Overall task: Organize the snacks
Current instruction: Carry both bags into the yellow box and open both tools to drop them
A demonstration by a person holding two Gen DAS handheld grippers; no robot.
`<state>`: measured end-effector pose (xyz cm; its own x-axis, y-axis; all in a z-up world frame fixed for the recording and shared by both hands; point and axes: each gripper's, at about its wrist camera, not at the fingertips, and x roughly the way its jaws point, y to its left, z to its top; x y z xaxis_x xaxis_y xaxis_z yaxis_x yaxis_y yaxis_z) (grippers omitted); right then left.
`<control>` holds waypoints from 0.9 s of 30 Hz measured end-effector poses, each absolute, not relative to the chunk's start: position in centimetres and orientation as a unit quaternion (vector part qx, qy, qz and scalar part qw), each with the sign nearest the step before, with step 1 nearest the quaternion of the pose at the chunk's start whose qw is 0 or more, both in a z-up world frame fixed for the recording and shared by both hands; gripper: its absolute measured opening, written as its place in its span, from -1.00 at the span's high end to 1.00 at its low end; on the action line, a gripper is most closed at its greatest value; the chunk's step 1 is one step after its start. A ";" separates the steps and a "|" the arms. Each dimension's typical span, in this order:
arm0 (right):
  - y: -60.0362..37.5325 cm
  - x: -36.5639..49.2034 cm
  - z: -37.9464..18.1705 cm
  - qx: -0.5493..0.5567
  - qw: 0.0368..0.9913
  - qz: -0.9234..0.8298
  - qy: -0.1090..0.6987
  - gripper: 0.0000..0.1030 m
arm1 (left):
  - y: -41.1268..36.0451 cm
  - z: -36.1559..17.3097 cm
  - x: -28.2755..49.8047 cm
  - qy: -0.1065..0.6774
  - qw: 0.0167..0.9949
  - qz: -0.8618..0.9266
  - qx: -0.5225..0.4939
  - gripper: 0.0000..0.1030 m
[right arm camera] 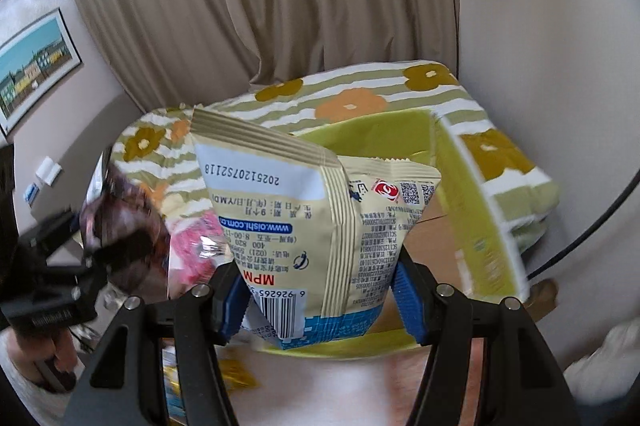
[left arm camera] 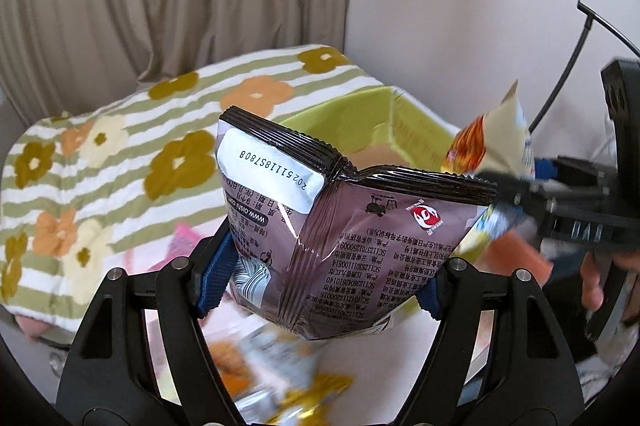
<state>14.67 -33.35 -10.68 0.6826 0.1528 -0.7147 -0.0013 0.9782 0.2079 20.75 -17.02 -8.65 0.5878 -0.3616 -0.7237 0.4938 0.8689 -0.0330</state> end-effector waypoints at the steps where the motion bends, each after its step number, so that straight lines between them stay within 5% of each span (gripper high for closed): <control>1: -34.0 14.9 -10.8 0.091 0.911 0.043 0.399 -0.13 | -18.4 -8.7 21.2 0.389 0.885 -0.242 0.083 -0.39; 11: -38.3 17.5 -14.4 0.039 0.899 0.037 0.435 -0.13 | -28.3 -12.8 27.7 0.464 0.848 -0.240 0.093 -0.40; 27: -39.6 21.4 -20.0 0.033 0.859 0.012 0.511 -0.13 | -32.6 -19.5 34.1 0.521 0.806 -0.227 0.163 -0.43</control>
<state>21.41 -39.57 -19.97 0.4782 0.0537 -0.8766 0.0131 0.9976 0.0683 34.10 -32.63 -19.45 0.3534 -0.1954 -0.9148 0.5354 0.8442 0.0265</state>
